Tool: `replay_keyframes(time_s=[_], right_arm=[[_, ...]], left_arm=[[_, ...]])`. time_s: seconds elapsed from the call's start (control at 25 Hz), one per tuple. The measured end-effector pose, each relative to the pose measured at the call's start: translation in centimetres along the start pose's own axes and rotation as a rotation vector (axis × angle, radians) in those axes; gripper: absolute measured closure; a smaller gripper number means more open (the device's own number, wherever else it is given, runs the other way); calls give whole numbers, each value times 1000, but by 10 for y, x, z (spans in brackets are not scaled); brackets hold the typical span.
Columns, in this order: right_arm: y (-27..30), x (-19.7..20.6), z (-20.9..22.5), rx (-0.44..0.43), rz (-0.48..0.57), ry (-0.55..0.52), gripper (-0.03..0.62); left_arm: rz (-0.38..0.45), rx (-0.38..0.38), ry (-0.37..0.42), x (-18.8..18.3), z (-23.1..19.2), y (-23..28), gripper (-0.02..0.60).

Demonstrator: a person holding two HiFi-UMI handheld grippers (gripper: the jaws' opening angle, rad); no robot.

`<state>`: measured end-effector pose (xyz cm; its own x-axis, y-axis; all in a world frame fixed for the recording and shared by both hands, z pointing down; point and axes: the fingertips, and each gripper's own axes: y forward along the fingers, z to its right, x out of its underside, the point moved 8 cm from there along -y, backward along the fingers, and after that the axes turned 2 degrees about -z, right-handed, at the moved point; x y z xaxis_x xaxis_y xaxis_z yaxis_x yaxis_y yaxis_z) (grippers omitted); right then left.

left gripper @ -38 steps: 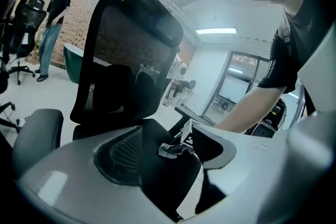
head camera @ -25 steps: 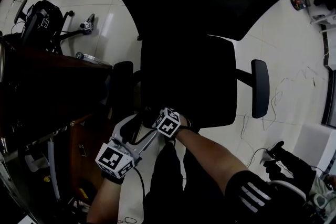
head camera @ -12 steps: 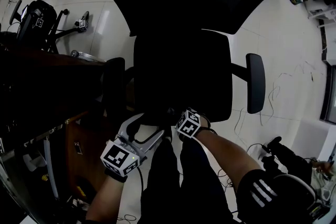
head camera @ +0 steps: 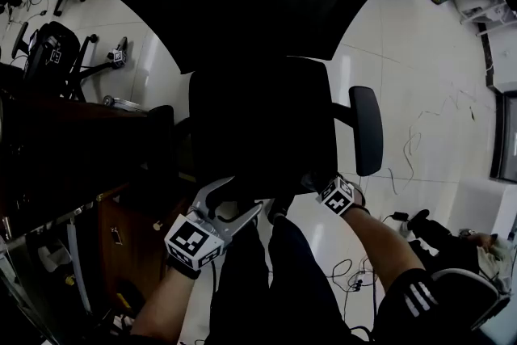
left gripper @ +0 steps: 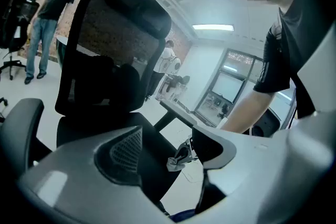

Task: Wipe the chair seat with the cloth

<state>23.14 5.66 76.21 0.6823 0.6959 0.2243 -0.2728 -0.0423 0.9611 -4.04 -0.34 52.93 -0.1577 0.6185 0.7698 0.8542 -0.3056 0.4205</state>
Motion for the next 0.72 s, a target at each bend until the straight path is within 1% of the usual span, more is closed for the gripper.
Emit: replay_keyframes(time_s=[0.16,0.28,0.36,0.44,0.52,0.6,0.72], right_arm=[[-12,31,18,48,-20,81,543],[-27,36,25,44,31,188,543],[-41,29,24,16,101,232,543],[-66,14,16,-1,187,250,543],[-99,-6,5,-35,294,288,543],[-136,-31,-9,-91,411,317,543],[-194,-68,-36,-156,578,303,543]], left_arm=[[-2,11,11,-1,9,5,261],[-3,-4,16,-6,12,4,261],[-6,-20,15,-12,14,0,261],[-10,-39,10,-19,21,-9,261],[-2,-62,15,-34,32,-21,261],[19,-88,26,-51,44,-34,261],[64,-124,45,-71,65,-54,261]])
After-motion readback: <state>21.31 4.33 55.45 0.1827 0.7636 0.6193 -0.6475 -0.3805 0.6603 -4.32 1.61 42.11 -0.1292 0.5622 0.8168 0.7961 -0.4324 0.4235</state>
